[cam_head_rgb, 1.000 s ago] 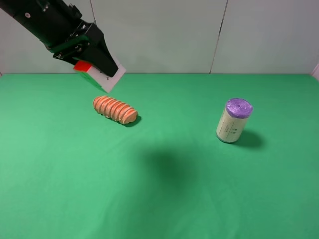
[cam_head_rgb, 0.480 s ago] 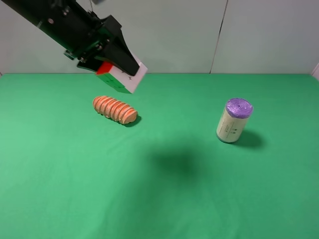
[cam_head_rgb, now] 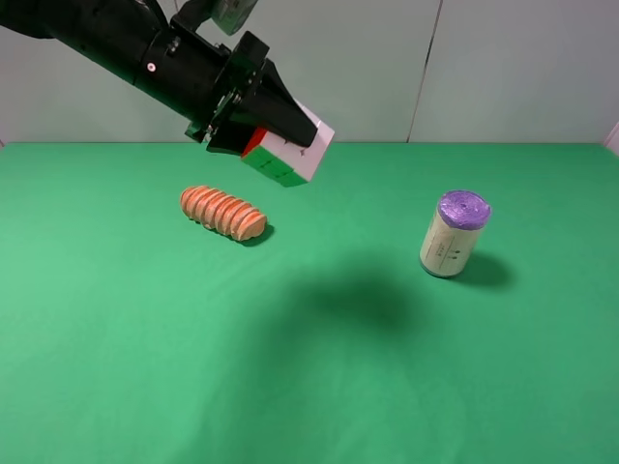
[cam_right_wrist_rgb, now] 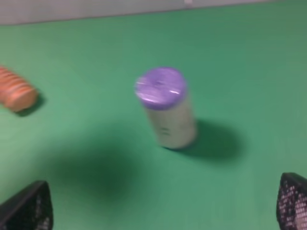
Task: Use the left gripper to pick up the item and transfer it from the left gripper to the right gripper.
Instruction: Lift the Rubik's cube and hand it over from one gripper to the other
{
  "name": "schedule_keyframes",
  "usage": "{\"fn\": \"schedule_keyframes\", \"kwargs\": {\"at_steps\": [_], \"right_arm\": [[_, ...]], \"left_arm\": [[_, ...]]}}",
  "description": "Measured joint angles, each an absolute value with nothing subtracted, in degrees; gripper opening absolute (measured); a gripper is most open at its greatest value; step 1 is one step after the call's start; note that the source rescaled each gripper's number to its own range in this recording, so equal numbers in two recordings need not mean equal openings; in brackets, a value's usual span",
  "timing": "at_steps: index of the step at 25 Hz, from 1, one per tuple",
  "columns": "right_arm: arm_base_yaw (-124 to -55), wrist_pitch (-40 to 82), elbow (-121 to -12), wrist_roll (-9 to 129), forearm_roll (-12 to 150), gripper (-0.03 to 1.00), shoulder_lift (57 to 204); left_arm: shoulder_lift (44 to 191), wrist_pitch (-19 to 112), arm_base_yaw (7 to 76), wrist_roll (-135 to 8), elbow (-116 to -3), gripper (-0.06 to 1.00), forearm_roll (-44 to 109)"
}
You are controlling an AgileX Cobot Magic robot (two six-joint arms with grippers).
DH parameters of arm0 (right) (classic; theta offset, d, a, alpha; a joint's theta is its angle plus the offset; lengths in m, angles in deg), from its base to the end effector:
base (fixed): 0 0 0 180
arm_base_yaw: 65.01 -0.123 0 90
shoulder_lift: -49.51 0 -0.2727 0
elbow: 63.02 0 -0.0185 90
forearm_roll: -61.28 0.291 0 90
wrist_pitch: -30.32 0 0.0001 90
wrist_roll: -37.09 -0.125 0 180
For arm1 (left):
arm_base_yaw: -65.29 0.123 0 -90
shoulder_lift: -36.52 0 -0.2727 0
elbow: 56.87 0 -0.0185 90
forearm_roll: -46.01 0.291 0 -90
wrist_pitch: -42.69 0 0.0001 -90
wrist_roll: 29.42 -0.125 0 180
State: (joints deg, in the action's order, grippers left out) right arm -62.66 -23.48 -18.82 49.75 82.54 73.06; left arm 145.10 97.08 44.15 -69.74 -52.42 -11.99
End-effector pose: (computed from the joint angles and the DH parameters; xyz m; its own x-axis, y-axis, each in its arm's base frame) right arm 0.1176 0.0318 0.3001 -0.4947 0.0250 -0.8687 -0.2126 0.9657 0.1488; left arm 0.3492 -0.2275 0.2066 -0.8303 0.2850 -0.4790 0.5494 0.5633 -0.6171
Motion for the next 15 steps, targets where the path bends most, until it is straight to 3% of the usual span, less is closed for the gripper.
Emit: {"fn": "schedule_keyframes", "kwargs": {"at_steps": [6,15], "right_arm": [[-65.6,-13.8,-18.9,64.2,95.1,1.00,81.5],[-75.9,-4.7,-18.9,82.1,106.8,1.00,94.2]], "left_arm": [[145.8,100.4,44.1,-73.7,-52.4,0.00,-18.2],[149.4,104.8,44.1,-79.2,-52.4,0.00,-26.0]]}}
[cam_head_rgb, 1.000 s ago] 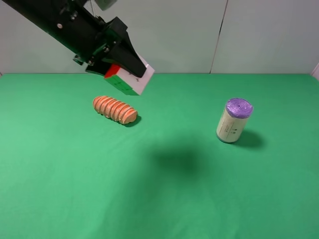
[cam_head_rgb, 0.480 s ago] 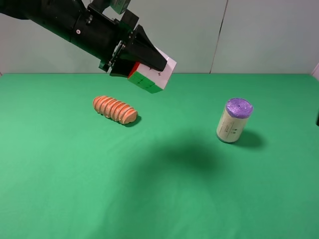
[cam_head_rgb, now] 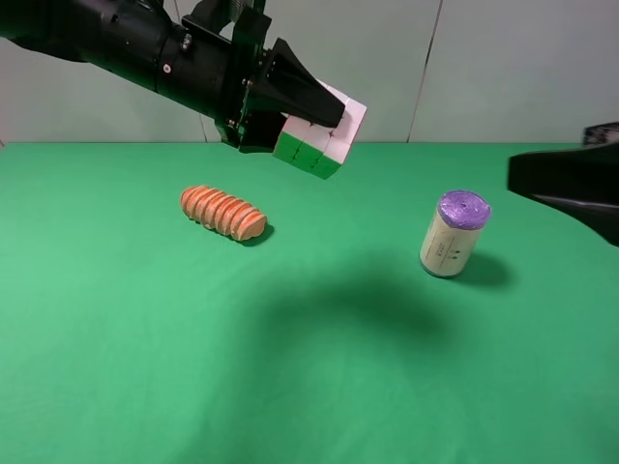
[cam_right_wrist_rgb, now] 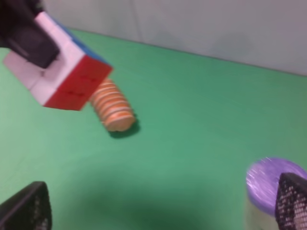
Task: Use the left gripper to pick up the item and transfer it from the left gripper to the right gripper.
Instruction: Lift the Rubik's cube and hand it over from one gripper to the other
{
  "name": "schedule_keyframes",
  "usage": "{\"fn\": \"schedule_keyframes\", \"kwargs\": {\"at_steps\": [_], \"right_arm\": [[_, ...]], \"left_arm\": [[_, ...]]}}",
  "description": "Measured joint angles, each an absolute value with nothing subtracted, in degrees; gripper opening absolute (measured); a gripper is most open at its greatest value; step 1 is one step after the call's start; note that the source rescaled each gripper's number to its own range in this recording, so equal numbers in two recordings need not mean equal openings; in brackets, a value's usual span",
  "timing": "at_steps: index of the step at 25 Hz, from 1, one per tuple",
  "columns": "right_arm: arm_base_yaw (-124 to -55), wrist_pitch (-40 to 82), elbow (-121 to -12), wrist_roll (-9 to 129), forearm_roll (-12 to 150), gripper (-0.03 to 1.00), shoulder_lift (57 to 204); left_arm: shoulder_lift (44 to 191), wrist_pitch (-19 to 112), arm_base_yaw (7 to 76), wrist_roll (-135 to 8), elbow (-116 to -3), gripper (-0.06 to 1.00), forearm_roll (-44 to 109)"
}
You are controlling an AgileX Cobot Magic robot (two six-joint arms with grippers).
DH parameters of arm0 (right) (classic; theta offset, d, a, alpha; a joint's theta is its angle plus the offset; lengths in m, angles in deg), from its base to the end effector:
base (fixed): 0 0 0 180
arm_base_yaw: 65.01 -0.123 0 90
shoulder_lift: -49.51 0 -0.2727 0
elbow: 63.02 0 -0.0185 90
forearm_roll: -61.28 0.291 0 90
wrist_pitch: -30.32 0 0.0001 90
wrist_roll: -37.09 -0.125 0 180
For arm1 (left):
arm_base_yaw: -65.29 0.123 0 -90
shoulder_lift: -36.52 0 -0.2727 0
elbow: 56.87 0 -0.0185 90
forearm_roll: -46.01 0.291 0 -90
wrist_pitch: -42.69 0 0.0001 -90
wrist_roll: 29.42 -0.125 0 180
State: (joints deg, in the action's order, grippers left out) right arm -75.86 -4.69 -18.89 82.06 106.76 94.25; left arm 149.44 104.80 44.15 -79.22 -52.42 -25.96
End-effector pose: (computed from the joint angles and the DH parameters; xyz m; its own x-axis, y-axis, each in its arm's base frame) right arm 0.1870 0.0880 0.2909 -0.3654 -0.1539 -0.9180 -0.5711 0.8159 0.0906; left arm 0.3438 -0.2456 0.1996 -0.8423 0.2713 -0.4657 0.5380 0.3704 -0.7572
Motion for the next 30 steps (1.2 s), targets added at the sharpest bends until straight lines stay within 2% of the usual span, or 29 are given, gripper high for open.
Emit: {"fn": "schedule_keyframes", "kwargs": {"at_steps": [12,21,30], "right_arm": [[-91.9,15.0,-18.9,106.1,116.9,1.00,110.4],[-100.4,27.0,-18.9,108.1,117.6,1.00,117.3],[-102.5,30.8,-20.8,108.1,117.6,1.00,122.0]], "left_arm": [[153.3,108.0,44.1,-82.8,-52.4,0.00,-33.5],[157.0,109.6,44.1,-85.6,-52.5,0.00,-38.6],[160.3,109.6,44.1,-89.5,-52.5,0.00,-42.3]]}}
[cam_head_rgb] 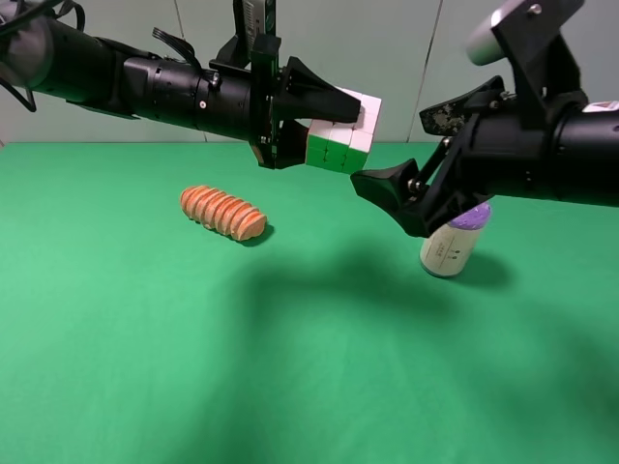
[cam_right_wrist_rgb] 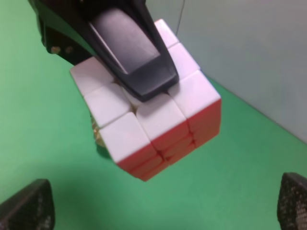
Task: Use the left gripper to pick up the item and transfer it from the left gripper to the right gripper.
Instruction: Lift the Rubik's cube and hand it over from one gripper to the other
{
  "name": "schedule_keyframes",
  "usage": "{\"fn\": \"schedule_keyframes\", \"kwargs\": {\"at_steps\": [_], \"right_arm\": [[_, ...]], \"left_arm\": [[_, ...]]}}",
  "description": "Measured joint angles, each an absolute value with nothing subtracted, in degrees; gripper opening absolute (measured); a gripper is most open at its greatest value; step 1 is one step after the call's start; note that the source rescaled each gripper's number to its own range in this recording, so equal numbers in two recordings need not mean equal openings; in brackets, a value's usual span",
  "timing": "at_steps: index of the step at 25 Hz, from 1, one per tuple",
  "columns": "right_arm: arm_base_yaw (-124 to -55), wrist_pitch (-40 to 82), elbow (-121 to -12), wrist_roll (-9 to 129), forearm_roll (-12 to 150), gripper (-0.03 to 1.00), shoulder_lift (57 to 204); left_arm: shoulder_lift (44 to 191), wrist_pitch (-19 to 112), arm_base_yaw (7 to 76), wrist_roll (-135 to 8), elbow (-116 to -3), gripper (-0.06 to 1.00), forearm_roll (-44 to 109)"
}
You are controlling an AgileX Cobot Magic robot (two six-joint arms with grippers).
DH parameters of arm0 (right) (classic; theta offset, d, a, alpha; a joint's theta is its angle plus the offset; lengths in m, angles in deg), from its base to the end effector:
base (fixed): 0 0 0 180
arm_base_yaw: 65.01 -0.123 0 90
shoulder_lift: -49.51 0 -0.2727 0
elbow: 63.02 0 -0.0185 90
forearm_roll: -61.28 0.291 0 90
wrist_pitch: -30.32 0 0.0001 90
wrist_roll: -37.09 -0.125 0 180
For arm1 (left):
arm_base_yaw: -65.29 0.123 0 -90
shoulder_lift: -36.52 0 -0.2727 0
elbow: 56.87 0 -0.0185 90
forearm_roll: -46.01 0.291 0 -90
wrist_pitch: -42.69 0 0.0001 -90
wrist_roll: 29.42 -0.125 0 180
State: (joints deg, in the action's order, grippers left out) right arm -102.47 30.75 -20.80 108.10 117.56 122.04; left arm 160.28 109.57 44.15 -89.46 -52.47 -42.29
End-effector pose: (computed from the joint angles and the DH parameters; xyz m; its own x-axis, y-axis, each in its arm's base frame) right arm 0.2416 0.1843 0.2262 -0.1650 -0.4467 -0.8793 -0.6676 0.7069 -0.2339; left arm 0.3579 -0.2616 0.1515 -0.9007 0.1657 -0.4017 0.4305 0.2140 -0.8769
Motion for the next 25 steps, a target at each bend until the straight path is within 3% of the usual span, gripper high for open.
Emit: {"fn": "schedule_keyframes", "kwargs": {"at_steps": [16,25], "right_arm": [[-102.5,31.6,-27.8,109.3,111.8,1.00,130.0],[-110.0,36.9,-28.2,112.6,110.4,1.00,133.7]], "left_arm": [[160.3,109.6,43.5,-89.8,-52.5,0.00,-42.6],[160.3,109.6,42.8,-89.8,-52.5,0.00,-42.3]]}}
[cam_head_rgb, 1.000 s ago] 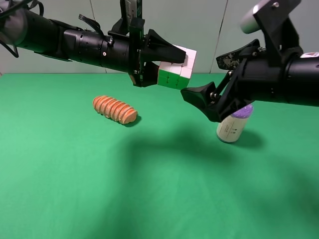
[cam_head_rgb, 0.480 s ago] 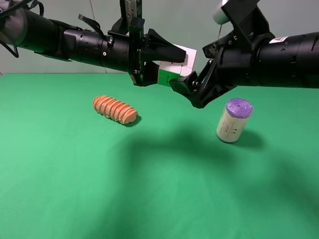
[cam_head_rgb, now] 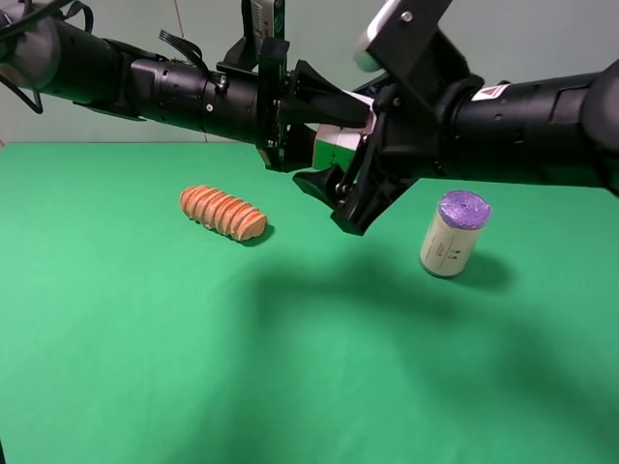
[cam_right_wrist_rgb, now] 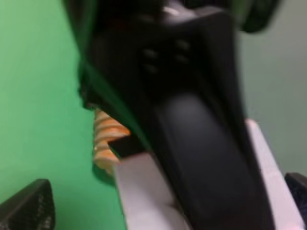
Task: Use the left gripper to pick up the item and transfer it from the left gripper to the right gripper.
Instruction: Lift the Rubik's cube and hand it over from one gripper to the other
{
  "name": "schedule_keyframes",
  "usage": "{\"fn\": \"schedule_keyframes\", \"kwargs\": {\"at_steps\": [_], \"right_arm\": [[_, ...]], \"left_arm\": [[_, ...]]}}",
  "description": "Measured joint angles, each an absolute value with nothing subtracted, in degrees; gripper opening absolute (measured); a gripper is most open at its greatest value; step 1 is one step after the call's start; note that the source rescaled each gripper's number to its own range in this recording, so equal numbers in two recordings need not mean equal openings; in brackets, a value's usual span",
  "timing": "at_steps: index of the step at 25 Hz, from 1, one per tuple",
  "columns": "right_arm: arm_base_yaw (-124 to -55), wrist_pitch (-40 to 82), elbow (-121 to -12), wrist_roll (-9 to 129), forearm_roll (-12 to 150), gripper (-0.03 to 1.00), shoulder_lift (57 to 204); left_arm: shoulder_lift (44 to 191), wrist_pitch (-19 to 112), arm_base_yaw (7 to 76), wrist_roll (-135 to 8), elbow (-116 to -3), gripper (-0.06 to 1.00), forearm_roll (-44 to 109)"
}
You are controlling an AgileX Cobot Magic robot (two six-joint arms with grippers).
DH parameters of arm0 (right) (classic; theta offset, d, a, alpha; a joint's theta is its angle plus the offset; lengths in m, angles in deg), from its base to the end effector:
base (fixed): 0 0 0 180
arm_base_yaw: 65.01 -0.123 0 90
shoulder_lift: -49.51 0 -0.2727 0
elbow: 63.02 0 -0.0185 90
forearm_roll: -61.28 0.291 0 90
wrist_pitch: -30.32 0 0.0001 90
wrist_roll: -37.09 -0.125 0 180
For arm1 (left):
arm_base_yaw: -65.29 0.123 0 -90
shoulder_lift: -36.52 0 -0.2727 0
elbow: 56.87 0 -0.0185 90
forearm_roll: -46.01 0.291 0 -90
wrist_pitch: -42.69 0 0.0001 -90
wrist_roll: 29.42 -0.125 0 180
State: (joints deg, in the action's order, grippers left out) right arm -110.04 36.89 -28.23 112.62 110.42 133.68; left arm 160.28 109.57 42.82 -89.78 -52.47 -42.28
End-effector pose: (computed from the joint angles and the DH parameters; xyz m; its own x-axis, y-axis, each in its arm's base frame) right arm 0.2543 0.2393 0.2176 0.0268 -0.6038 -0.7967 -0.7125 0.5474 -0.4389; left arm 0.3517 -0.2699 0.1515 -0.8941 0.1878 -0.4066 0.4404 0.2030 -0.8746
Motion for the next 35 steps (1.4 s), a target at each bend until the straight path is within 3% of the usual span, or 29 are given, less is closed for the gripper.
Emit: {"fn": "schedule_keyframes", "kwargs": {"at_steps": [16,17,22,23,35], "right_arm": [[-110.5,43.1,-28.3,112.8,110.3,0.98,136.8],[-110.5,43.4,-28.3,112.8,110.3,0.89,136.8],[-110.5,44.0,-28.3,112.8,110.1,0.16,136.8],[-110.5,44.1,-28.3,112.8,110.0,0.06,136.8],[-110.5,44.3,-28.3,112.4,109.0,0.05,136.8]], "left_arm": [[160.3,109.6,42.8,-89.8,-52.5,0.00,-42.2],[160.3,109.6,42.8,-89.8,-52.5,0.00,-42.2],[160.3,109.6,42.8,-89.8,-52.5,0.00,-42.2],[160.3,109.6,42.8,-89.8,-52.5,0.00,-42.2],[160.3,109.6,42.8,-90.8,-52.5,0.00,-42.2]]}}
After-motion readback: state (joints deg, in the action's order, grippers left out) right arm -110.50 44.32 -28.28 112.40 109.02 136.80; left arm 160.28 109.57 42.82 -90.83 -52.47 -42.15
